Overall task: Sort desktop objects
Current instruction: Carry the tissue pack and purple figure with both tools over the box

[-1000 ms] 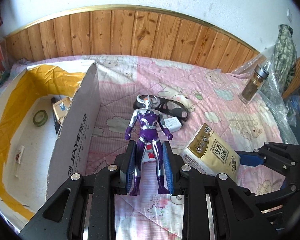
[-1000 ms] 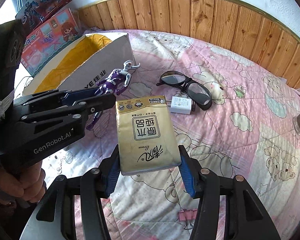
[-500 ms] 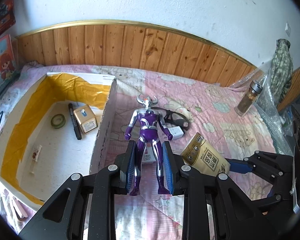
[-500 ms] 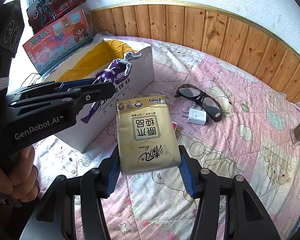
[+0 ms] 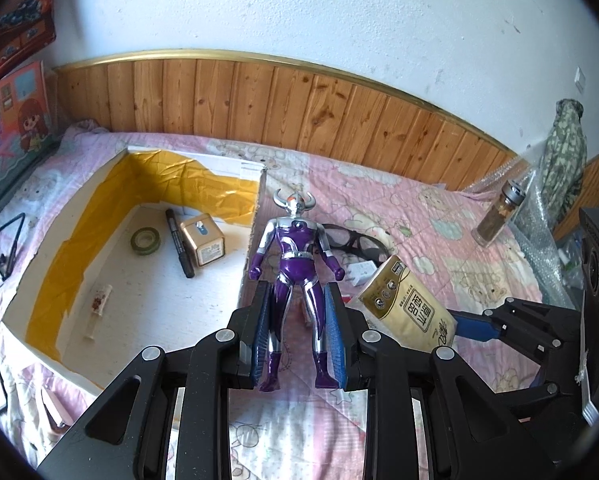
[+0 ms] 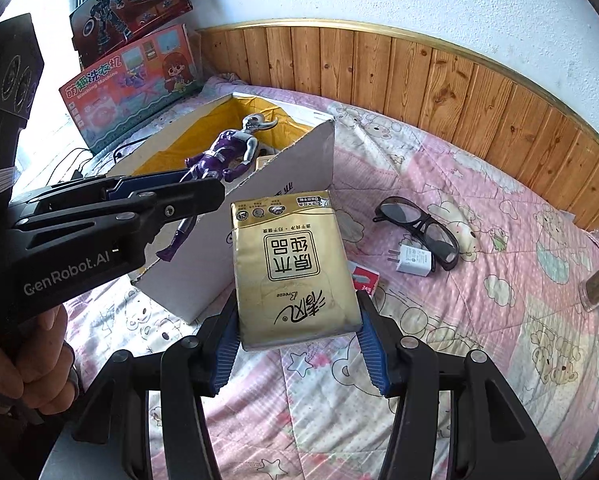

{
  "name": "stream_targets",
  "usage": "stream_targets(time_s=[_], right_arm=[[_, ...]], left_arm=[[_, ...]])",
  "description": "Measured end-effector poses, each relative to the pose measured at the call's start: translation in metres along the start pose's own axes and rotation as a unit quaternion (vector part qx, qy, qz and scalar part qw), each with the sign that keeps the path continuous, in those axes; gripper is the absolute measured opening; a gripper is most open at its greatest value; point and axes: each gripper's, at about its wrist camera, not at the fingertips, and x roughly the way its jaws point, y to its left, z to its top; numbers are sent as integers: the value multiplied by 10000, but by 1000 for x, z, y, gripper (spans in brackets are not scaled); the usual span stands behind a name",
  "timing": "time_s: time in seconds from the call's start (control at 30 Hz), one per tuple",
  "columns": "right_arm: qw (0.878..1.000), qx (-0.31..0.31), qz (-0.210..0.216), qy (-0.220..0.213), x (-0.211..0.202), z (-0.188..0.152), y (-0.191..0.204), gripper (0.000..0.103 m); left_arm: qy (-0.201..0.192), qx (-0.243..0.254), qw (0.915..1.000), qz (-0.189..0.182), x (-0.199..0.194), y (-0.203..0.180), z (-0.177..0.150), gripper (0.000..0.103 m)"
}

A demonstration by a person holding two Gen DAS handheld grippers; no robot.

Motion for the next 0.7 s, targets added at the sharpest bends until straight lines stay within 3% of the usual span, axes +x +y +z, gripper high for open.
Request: stream_targets(time_s=[0.7], right_arm=[[9993,-215,3,-313,-6,25,41,55]], left_arm=[[-195,-167,9989,382,-18,42,8,27]])
